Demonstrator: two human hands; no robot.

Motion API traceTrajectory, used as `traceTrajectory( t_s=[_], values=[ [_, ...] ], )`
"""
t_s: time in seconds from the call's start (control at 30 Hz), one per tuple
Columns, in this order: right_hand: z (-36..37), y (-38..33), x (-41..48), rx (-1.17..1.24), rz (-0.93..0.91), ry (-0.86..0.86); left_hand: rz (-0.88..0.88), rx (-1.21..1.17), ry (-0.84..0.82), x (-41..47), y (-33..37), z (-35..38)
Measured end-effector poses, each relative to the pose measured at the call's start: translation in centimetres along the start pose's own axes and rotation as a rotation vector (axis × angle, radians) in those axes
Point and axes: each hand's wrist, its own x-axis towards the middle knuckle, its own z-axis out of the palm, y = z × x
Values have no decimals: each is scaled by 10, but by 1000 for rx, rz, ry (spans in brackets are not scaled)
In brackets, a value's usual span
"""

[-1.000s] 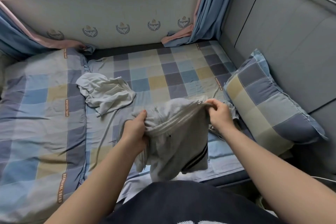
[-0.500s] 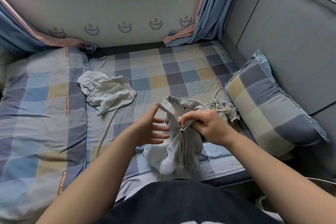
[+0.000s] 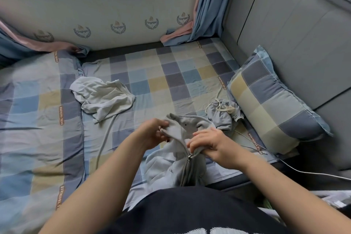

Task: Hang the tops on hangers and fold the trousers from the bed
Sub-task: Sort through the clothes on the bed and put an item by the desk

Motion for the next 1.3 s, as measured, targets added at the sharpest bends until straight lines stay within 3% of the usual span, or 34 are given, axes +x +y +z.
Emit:
traceTrajectory(
  t_s=[0.1,0.2,0.3,0.4,0.5,0.67,0.8,0.9,1.0,1.17,1.3],
  values=[
    [11,16,-9,36,206,-11,16,-49,1,-5,1,2],
    [11,27,-10,247,423,-1,-25,-106,-85,-15,1,1],
    [16,33,1,512,624,233,-53,-71,-178,-24,-1,2],
    [28,38,24,483,870,417,-96,-44,-253,-30,-7,7],
    [42,50,39,370,1036,372,-109,-126,-302,-29,-14,5],
    [45,67,26,822,1010,297,-90,-269,-235,-22,-15,-21],
    [12,67,10,1300,833,313,-90,-217,-140,-21,-22,-41],
    [-2,61,3,1479,741,194,-108,-220,-140,-20,-29,-50],
    [2,61,2,1625,784,124,-103,-247,-143,-16,-34,-57],
    [-1,44,18,1628,832,-27,217,238,78,-8,-38,-41],
    [-4,44,18,1581,862,-76,484,757,139,-12,-36,-29]
  ],
)
